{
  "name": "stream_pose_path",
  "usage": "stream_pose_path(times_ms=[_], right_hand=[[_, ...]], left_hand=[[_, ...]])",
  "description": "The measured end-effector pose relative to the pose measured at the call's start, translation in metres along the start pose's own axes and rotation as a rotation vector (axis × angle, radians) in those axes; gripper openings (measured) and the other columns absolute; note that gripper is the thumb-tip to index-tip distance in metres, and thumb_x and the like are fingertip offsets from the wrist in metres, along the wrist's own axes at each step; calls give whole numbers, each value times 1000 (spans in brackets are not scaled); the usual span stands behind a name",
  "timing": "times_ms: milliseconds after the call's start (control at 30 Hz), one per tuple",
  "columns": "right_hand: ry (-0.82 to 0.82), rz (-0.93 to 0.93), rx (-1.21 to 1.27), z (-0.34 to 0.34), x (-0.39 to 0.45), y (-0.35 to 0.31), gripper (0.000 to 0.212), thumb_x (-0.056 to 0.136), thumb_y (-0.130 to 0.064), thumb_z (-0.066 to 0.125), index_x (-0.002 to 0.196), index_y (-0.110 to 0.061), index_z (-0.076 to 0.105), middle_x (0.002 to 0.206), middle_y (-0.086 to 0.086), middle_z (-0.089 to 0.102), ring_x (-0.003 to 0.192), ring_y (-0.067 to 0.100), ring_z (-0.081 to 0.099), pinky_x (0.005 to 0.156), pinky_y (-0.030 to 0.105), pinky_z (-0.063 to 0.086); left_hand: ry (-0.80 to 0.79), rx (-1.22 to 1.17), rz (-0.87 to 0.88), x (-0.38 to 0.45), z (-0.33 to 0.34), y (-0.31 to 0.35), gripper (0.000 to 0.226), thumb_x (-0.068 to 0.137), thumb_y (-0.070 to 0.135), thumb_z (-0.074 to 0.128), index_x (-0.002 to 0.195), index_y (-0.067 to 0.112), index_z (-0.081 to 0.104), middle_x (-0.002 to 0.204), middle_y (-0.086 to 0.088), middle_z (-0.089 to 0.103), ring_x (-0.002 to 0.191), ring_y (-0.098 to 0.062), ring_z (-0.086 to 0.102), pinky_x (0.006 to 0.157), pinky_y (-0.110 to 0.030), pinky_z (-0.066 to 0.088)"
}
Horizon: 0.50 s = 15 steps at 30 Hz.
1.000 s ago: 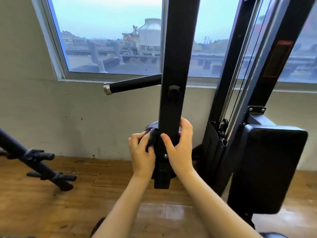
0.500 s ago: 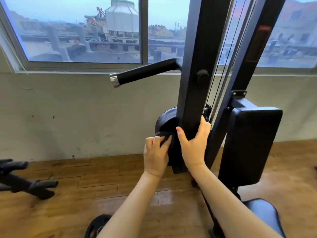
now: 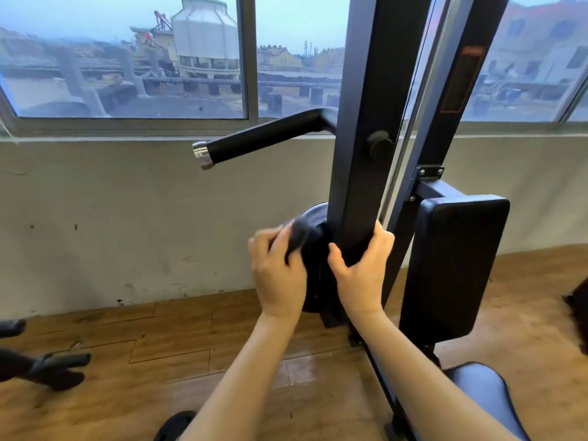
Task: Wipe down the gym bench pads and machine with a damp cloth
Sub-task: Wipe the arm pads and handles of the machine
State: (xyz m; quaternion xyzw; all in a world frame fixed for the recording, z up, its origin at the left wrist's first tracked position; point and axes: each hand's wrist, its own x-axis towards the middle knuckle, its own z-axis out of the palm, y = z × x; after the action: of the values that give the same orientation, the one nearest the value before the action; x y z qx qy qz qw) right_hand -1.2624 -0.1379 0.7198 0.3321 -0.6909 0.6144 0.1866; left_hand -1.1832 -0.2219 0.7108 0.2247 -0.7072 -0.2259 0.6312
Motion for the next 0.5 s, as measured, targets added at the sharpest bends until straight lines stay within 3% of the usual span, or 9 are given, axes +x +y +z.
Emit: stream_pose_path(times_ms=[133,267,333,400,467,500], right_hand=[[4,-4,-5,-1,1,1,67,72,-30,68,128,-4,41,105,-3,35,95,4,40,83,7,40],[9,-13,13,-3,5,5,71,71,-40,62,128,-4,40,103,-7,33,94,1,41,82,7,41],[6,-7,13,-4,7,8,71,70,-41,61,127,-3,41,103,-5,34,93,-5,40,82,5,39],[10,-7,13,-5,9,10,71,70,-40,62,126,-2,42,102,-4,35,96,-7,40,81,4,39],[1,-2,4,-5,10,12,71,71,-35,67,126,0,42,102,-3,35,96,-10,40,81,4,38],[-2,-7,-8,-6,10,13,69,71,-30,69,126,2,42,102,-2,36,95,-12,39,81,3,38]], left_hand=[[-161,88,84,31,18,-3,22,89,13,52,101,7,70,82,-3,53,82,-14,45,65,-13,37],[-303,67,-244,-23,2,-51,17,92,15,58,79,10,68,69,3,45,66,-19,48,61,-29,42],[-393,50,-403,-38,-7,-51,16,88,8,64,74,11,68,67,1,46,62,-13,49,59,-26,41],[-251,-15,-459,-15,-1,-33,19,87,8,65,69,15,63,68,5,46,62,-5,48,60,-20,36],[-104,-90,-368,27,10,-4,19,88,12,64,71,17,58,74,12,45,67,-2,48,63,-15,35],[-127,-126,-308,46,17,8,16,89,12,63,74,17,60,77,14,45,71,-2,49,65,-11,37]])
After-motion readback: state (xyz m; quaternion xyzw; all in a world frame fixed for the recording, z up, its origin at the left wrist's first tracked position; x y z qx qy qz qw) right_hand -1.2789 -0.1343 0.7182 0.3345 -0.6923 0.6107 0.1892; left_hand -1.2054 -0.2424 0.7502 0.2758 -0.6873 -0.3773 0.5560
